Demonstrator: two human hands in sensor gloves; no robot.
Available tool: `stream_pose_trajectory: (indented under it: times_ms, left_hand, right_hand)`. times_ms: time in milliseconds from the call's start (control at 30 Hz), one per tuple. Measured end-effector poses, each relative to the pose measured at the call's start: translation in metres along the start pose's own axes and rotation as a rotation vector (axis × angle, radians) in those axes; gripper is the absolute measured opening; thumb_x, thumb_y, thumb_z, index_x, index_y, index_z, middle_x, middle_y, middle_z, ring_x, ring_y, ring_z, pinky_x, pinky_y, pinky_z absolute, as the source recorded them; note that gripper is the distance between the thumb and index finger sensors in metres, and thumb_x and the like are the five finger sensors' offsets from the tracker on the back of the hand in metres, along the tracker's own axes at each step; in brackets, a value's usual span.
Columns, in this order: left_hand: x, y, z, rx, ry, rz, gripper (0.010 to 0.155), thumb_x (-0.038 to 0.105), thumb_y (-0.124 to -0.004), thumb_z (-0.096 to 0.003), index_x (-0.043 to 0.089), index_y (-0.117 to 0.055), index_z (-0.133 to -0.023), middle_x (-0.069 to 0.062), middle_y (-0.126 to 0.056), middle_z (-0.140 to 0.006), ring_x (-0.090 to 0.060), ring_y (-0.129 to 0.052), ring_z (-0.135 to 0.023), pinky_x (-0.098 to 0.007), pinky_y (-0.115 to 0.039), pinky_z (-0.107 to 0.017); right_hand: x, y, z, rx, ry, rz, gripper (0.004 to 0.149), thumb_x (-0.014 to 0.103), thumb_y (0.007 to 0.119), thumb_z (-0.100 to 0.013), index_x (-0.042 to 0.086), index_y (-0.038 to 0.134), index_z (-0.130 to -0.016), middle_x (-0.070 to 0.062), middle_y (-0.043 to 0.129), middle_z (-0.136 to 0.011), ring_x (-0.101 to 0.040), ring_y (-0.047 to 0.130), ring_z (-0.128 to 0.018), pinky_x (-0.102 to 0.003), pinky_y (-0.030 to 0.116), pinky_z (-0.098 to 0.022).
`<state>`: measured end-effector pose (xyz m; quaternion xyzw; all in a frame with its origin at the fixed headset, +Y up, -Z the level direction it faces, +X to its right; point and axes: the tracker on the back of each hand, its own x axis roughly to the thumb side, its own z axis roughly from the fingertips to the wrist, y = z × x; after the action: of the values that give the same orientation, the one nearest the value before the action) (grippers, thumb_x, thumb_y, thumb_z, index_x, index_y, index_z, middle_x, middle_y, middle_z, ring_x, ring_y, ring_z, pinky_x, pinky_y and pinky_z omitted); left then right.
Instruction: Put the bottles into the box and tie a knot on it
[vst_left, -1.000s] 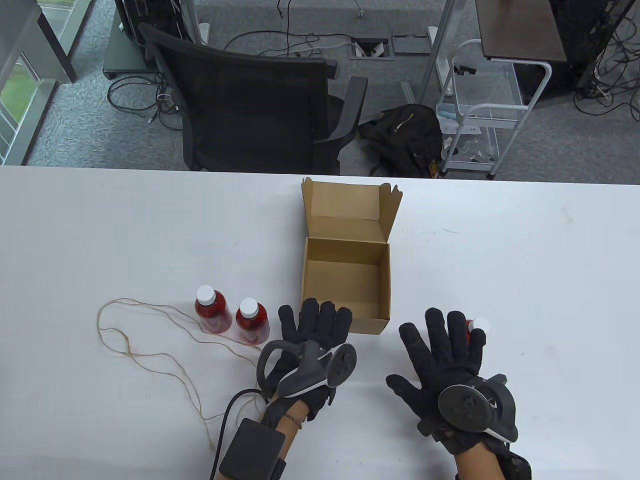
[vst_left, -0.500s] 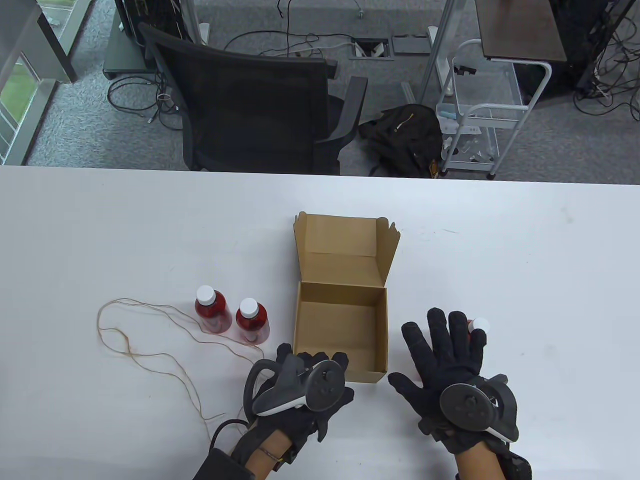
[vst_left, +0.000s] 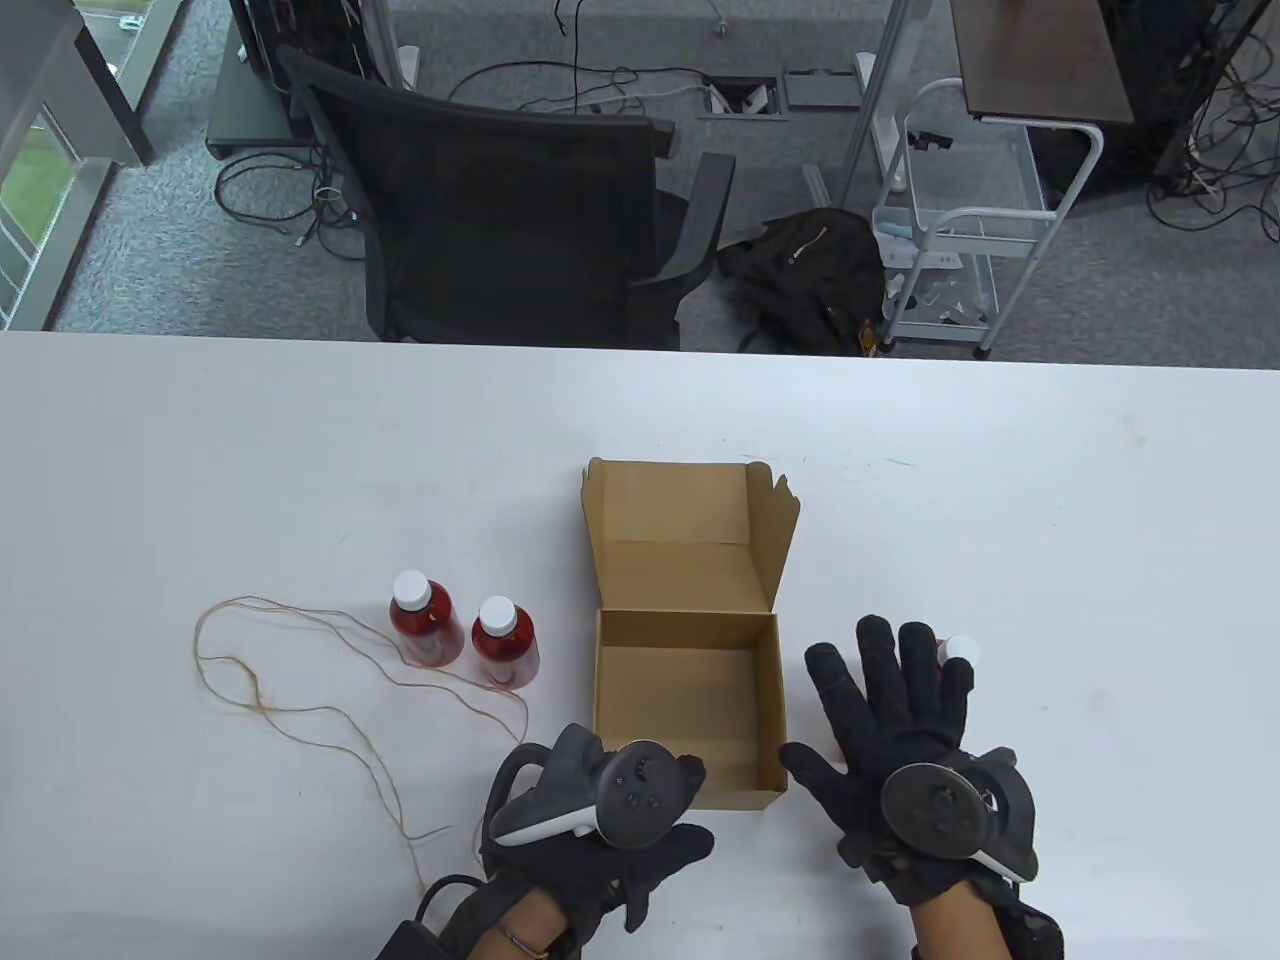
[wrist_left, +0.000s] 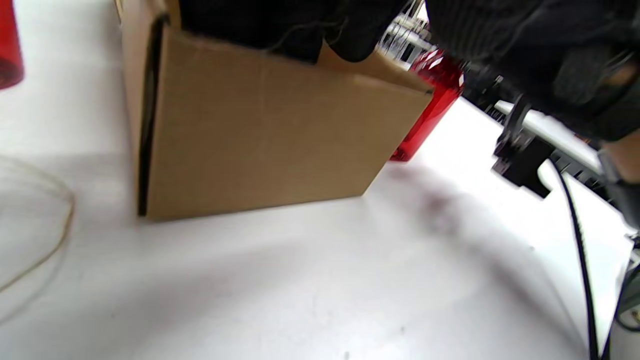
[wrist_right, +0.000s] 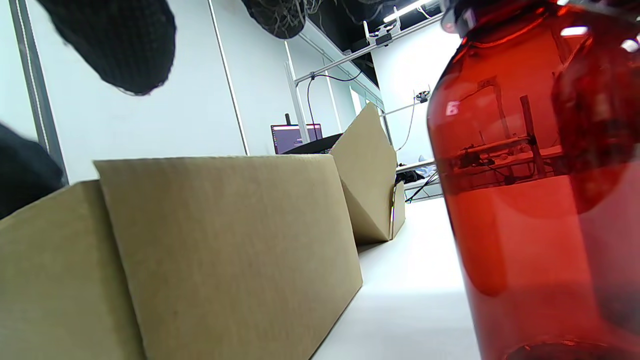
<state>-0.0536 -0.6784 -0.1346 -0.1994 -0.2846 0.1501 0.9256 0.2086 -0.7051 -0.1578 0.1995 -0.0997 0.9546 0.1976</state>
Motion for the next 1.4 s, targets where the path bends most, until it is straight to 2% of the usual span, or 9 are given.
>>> stream_pose_trajectory:
  times_ms: [67, 167, 267, 400, 500, 567, 800, 1100, 1400]
  left_hand:
    - [-0.001, 0.015, 0.011, 0.101, -0.029, 0.02, 0.079, 0.06, -0.072, -0.0543, 0.016, -0.056, -0.118, -0.025, -0.072, -0.117, -0.053, -0.078, -0.099, -0.076, -0.045, -0.071]
    - [-0.015, 0.048, 0.037, 0.388, -0.069, 0.107, 0.079, 0.06, -0.076, -0.053, 0.017, -0.058, -0.118, -0.023, -0.073, -0.116, -0.052, -0.078, -0.1, -0.074, -0.048, -0.072]
    - [-0.05, 0.073, 0.064, 0.708, -0.053, 0.205, 0.08, 0.058, -0.079, -0.0514, 0.018, -0.057, -0.117, -0.021, -0.072, -0.117, -0.05, -0.077, -0.101, -0.072, -0.051, -0.073]
    - [-0.11, 0.075, 0.082, 0.974, 0.031, 0.368, 0.088, 0.055, -0.084, -0.0499, 0.02, -0.044, -0.12, -0.021, -0.055, -0.124, -0.05, -0.061, -0.11, -0.073, -0.047, -0.074]
    - [-0.155, 0.063, 0.08, 1.022, 0.17, 0.422, 0.098, 0.055, -0.084, -0.0495, 0.018, -0.028, -0.12, -0.023, -0.04, -0.127, -0.053, -0.046, -0.113, -0.072, -0.041, -0.074]
    - [-0.181, 0.05, 0.075, 0.99, 0.246, 0.522, 0.104, 0.056, -0.085, -0.0491, 0.016, -0.019, -0.119, -0.025, -0.029, -0.127, -0.056, -0.039, -0.113, -0.073, -0.039, -0.074]
    - [-0.236, 0.007, 0.045, 0.85, 0.406, 0.707, 0.108, 0.056, -0.088, -0.0463, 0.013, -0.021, -0.119, -0.025, -0.031, -0.126, -0.056, -0.041, -0.112, -0.072, -0.04, -0.073]
    - [-0.247, -0.012, 0.024, 0.782, 0.515, 0.719, 0.102, 0.047, -0.095, -0.044, 0.016, -0.031, -0.117, -0.022, -0.048, -0.123, -0.054, -0.056, -0.11, -0.075, -0.046, -0.072]
    - [-0.244, -0.002, 0.038, 0.835, 0.529, 0.612, 0.099, 0.041, -0.098, -0.0432, 0.014, -0.036, -0.116, -0.021, -0.059, -0.119, -0.051, -0.071, -0.104, -0.069, -0.059, -0.071]
  right_hand:
    - [0.0, 0.0, 0.0, -0.001, 0.001, -0.001, 0.085, 0.059, 0.075, -0.049, 0.021, 0.037, -0.115, -0.021, 0.014, -0.117, -0.049, 0.002, -0.099, -0.075, 0.003, -0.059]
    - [-0.001, -0.001, 0.0, -0.003, 0.002, -0.004, 0.085, 0.059, 0.075, -0.049, 0.021, 0.037, -0.115, -0.021, 0.014, -0.117, -0.049, 0.002, -0.099, -0.075, 0.003, -0.059]
    - [-0.001, -0.001, 0.0, -0.003, 0.0, -0.004, 0.085, 0.059, 0.075, -0.049, 0.021, 0.038, -0.115, -0.021, 0.014, -0.117, -0.049, 0.002, -0.099, -0.075, 0.003, -0.059]
    - [-0.001, -0.002, 0.0, -0.006, -0.004, -0.002, 0.085, 0.059, 0.076, -0.049, 0.021, 0.038, -0.115, -0.021, 0.015, -0.117, -0.049, 0.002, -0.099, -0.075, 0.003, -0.059]
    - [-0.001, -0.002, 0.0, -0.012, -0.008, -0.003, 0.085, 0.059, 0.076, -0.049, 0.021, 0.038, -0.115, -0.021, 0.014, -0.117, -0.049, 0.002, -0.099, -0.075, 0.003, -0.059]
    - [-0.001, -0.002, 0.0, -0.015, -0.011, 0.0, 0.085, 0.059, 0.075, -0.049, 0.021, 0.038, -0.115, -0.021, 0.015, -0.117, -0.049, 0.002, -0.099, -0.075, 0.003, -0.059]
    - [-0.002, -0.001, 0.001, -0.011, -0.004, -0.001, 0.085, 0.059, 0.076, -0.049, 0.021, 0.038, -0.115, -0.021, 0.015, -0.117, -0.049, 0.002, -0.099, -0.075, 0.003, -0.059]
    - [-0.004, -0.002, 0.0, -0.02, 0.007, -0.01, 0.084, 0.058, 0.076, -0.049, 0.021, 0.038, -0.115, -0.021, 0.015, -0.117, -0.049, 0.002, -0.099, -0.075, 0.003, -0.059]
    - [-0.004, -0.002, 0.001, -0.021, 0.006, -0.019, 0.085, 0.058, 0.076, -0.049, 0.021, 0.038, -0.115, -0.021, 0.015, -0.117, -0.049, 0.002, -0.099, -0.075, 0.003, -0.059]
